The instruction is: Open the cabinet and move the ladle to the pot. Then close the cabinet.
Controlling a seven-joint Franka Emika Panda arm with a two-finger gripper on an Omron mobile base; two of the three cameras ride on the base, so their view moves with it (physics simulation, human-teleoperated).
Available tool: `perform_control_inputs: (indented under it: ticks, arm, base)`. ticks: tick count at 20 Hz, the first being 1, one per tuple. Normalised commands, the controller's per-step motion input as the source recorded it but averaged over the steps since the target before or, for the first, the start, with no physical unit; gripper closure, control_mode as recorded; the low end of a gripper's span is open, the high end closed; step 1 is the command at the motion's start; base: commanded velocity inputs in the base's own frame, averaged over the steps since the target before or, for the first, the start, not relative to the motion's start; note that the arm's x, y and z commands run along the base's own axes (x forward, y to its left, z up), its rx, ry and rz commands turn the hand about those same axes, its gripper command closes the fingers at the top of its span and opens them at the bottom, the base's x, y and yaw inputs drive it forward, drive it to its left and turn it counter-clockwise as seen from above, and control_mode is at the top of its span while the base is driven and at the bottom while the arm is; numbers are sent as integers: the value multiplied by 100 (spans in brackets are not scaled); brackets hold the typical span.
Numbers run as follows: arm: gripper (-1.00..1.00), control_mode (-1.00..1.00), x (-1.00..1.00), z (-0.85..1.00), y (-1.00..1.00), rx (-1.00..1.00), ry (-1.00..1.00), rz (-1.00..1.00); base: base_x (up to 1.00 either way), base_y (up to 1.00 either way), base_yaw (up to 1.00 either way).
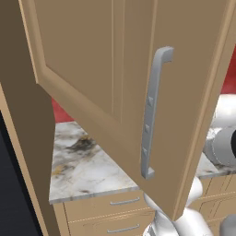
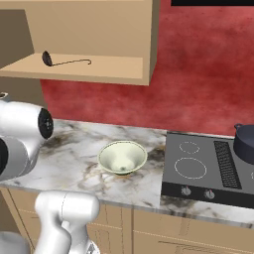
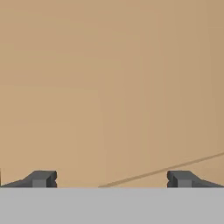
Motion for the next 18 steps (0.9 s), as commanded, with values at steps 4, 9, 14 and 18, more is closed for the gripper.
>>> perform_control_inputs:
  ticks: [4,9,14,18]
  arm:
    - [-100,-100,52,7,-78,0,4,-21]
    - [-100,-100,76,3,-58,0,5,-35]
    - [-100,-100,69,0,-12,0,0,-29]
    - [-100,-100,51,0,0,0,-5,-20]
  base:
    - [0,0,0]
    - [0,0,0]
    - [0,0,0]
    - [0,0,0]
